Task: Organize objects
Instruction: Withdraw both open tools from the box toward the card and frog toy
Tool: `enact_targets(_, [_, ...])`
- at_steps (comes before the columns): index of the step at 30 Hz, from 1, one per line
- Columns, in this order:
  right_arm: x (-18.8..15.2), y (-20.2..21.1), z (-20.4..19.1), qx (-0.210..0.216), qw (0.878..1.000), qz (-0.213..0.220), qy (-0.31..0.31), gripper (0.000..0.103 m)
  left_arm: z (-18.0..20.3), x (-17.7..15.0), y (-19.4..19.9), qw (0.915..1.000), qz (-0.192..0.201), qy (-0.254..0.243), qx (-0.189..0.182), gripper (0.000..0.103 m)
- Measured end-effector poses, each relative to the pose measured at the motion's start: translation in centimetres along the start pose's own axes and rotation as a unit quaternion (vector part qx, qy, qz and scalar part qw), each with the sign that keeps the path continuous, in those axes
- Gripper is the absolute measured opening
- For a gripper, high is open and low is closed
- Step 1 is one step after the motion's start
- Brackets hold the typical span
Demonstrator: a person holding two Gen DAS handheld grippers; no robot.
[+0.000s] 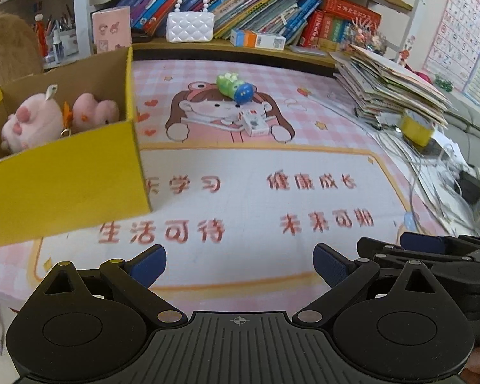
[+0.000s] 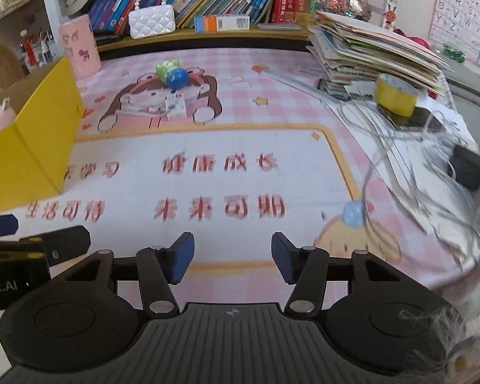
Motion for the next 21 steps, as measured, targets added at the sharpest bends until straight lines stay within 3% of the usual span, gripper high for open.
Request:
enact_targets(11, [6.6, -4.2, 2.4, 0.027, 0.999, 0.038, 0.027, 0.052, 1.7, 4.3, -4.0, 0.9989, 0.017, 0.029, 0.032, 0.098])
enact_targets(21, [12.7, -7.9, 3.4, 0.041, 0.996, 0.070, 0.024, 0.053, 2.1, 8.7, -8.2, 0.9974, 0.027, 0.023, 0.063, 0.086])
Point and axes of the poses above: each gripper's, at about its wrist camera, not at the fingertips, and y roughly against the way its jaws point, z to its right, x to its top, the point moved 3 cm from there along -y, roughly the way its jaws point, and after that the axes turned 7 degrees about -x, right-handed, at the moved point
